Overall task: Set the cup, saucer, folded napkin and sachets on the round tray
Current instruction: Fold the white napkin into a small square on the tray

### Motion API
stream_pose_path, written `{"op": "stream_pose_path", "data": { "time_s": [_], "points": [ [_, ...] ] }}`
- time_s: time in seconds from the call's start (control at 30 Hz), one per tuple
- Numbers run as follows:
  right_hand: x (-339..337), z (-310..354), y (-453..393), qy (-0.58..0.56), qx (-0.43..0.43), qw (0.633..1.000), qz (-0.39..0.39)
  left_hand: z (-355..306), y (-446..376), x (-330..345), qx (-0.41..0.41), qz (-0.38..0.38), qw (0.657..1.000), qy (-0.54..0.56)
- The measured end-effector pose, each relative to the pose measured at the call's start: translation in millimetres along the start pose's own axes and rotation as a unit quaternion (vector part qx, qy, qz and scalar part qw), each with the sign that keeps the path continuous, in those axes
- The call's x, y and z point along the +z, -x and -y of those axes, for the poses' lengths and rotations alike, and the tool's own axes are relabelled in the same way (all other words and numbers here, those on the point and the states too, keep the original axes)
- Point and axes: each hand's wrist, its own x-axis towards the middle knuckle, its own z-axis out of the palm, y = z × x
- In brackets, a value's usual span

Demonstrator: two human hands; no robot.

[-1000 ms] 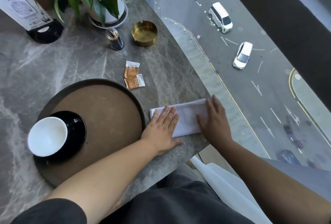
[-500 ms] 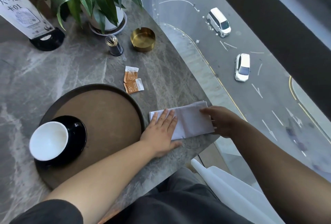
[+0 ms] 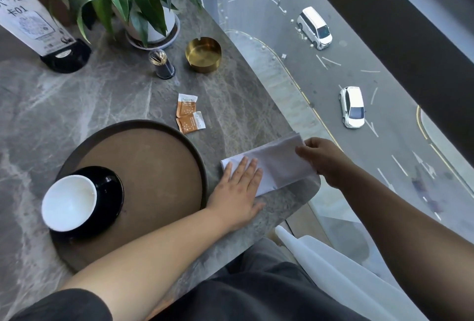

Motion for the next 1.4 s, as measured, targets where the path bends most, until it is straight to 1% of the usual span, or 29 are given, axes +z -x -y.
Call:
{"op": "stream_pose_path", "data": {
  "time_s": [0.07, 0.17, 0.3, 0.47, 0.6, 0.67, 0.77, 0.87, 0.97, 1.17, 1.27, 1.33, 1.4],
  "points": [
    [1.7, -3.4, 2.3, 0.031, -0.043, 0.998, -0.033, -12.9, -3.2, 0.7, 0.002, -0.014, 1.0, 0.008],
    [5.0, -10.8, 5.5, 0.073, -0.067, 0.993, -0.061, -23.9, -20.7, -3.9, -0.034, -0.032, 0.999, 0.022],
    [6.4, -17.6, 7.3, 0.107, -0.079, 0.988, -0.075, -20.5, -46.4, -3.3, -0.068, -0.011, 0.997, 0.027],
    [9.6, -14.9, 9.3, 0.139, -0.11, 0.978, -0.105, -18.9, -53.8, -4.8, -0.061, 0.002, 0.998, 0.02],
    [5.3, -0.4, 12.3, 0.172, -0.142, 0.965, -0.136, -2.5, -32.2, -13.9, -0.054, -0.019, 0.998, 0.023],
    [10.8, 8.5, 17.1, 0.207, -0.166, 0.953, -0.143, 12.9, -9.6, -12.9, -0.05, -0.013, 0.999, -0.002],
    [37.9, 20.1, 26.5, 0.257, -0.203, 0.932, -0.153, 30.9, 21.1, -7.6, -0.033, 0.009, 0.999, -0.041],
    [76.4, 24.2, 35.6, 0.286, -0.217, 0.922, -0.144, 34.8, 33.9, -8.0, -0.025, 0.02, 0.998, -0.045],
    [109.3, 18.7, 41.5, 0.309, -0.228, 0.914, -0.127, 36.0, 42.9, -12.9, -0.034, -0.007, 0.998, -0.045],
    [142.6, 4.0, 44.9, 0.346, -0.25, 0.897, -0.11, 47.2, 72.6, -16.6, -0.024, 0.003, 0.998, -0.059],
    [155.1, -1.1, 43.1, 0.362, -0.248, 0.893, -0.094, 49.6, 79.2, -21.9, -0.024, -0.026, 0.998, -0.056],
    [161.3, -5.1, 43.4, 0.367, -0.248, 0.891, -0.101, 52.2, 84.9, -22.2, -0.026, -0.05, 0.998, -0.041],
    [163.4, -13.2, 42.9, 0.393, -0.267, 0.875, -0.093, 57.0, 91.0, -21.4, -0.03, -0.075, 0.996, -0.03]
  ]
}}
